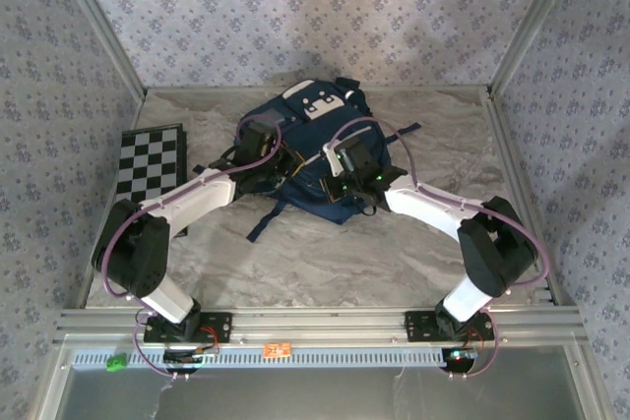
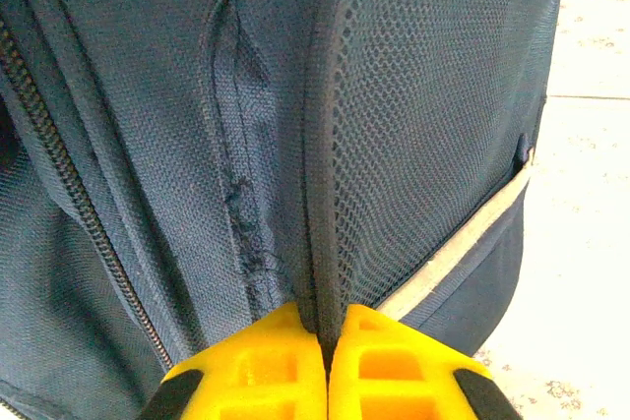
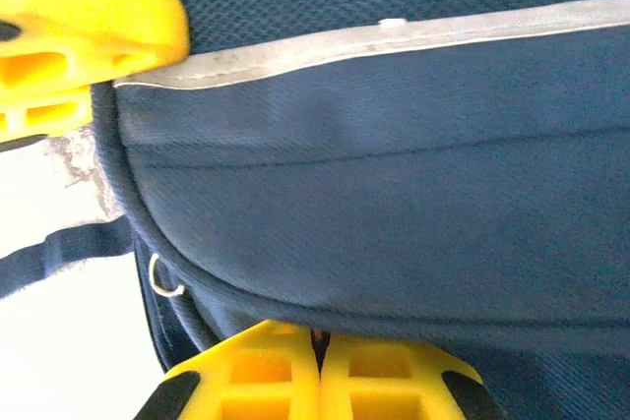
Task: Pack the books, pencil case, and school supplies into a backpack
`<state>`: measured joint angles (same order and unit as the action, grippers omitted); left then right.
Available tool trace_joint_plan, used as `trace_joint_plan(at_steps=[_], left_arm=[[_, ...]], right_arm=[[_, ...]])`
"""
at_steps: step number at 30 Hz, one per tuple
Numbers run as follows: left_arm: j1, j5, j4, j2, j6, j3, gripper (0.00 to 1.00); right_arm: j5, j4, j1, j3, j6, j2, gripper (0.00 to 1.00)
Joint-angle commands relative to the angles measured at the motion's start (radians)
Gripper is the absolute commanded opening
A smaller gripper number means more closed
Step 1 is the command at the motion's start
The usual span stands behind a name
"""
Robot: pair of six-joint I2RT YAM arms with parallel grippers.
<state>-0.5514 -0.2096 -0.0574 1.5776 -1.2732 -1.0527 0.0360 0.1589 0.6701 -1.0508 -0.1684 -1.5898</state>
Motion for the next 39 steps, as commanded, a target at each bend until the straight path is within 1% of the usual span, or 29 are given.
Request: trace_joint_plan(at_steps=[1, 3, 7, 8, 11, 14, 18, 20, 24, 25, 28, 30, 32, 34, 36, 39], left_arm=[[0.037, 0.012, -0.049, -0.064, 0.077, -0.025, 0.0], [0.06, 0.004, -0.079, -0.078, 0.12, -0.023, 0.0], [0.103, -0.017, -0.127, -0.087, 0.192, -0.032, 0.0], [0.113, -0.032, -0.124, -0.085, 0.21, -0.033, 0.0], [0.145, -0.064, -0.142, -0.066, 0.26, -0.057, 0.0], [0.182, -0.107, -0.157, -0.035, 0.339, -0.102, 0.0], [0.207, -0.113, -0.13, 0.0, 0.41, -0.144, 0.0], [0.218, -0.142, -0.106, 0.044, 0.44, -0.179, 0.0], [0.256, -0.224, -0.086, 0.157, 0.477, -0.283, 0.01], [0.266, -0.237, -0.069, 0.178, 0.477, -0.297, 0.04], [0.289, -0.273, -0.033, 0.195, 0.452, -0.298, 0.19], [0.296, -0.284, -0.047, 0.16, 0.435, -0.269, 0.32], [0.295, -0.279, -0.032, 0.086, 0.384, -0.192, 0.42], [0.287, -0.259, -0.016, 0.012, 0.302, -0.102, 0.46], [0.265, -0.227, -0.015, -0.052, 0.226, -0.029, 0.48], [0.183, -0.172, -0.001, -0.109, 0.114, 0.054, 0.5]], right_arm=[[-0.133, 0.095, -0.028, 0.0, -0.032, 0.05, 0.0], [-0.143, 0.16, -0.051, 0.0, -0.053, 0.054, 0.0], [-0.128, 0.216, -0.147, -0.002, -0.081, 0.063, 0.0], [-0.153, 0.224, -0.163, -0.011, -0.08, 0.065, 0.0], [-0.178, 0.235, -0.158, -0.004, -0.051, 0.092, 0.0], [-0.165, 0.252, -0.107, 0.016, -0.011, 0.123, 0.0], [-0.163, 0.265, 0.019, 0.03, -0.008, 0.151, 0.0], [-0.148, 0.262, 0.093, 0.024, -0.039, 0.146, 0.0], [-0.103, 0.187, 0.189, -0.008, -0.14, 0.108, 0.0], [-0.106, 0.175, 0.201, -0.028, -0.159, 0.086, 0.0], [-0.155, 0.179, 0.21, -0.078, -0.187, 0.031, 0.0], [-0.176, 0.164, 0.21, -0.074, -0.207, 0.025, 0.0], [-0.197, 0.143, 0.21, -0.05, -0.23, 0.039, 0.0], [-0.208, 0.13, 0.207, -0.026, -0.245, 0.055, 0.0], [-0.207, 0.128, 0.202, -0.013, -0.255, 0.062, 0.0], [-0.194, 0.129, 0.204, -0.014, -0.264, 0.055, 0.0]])
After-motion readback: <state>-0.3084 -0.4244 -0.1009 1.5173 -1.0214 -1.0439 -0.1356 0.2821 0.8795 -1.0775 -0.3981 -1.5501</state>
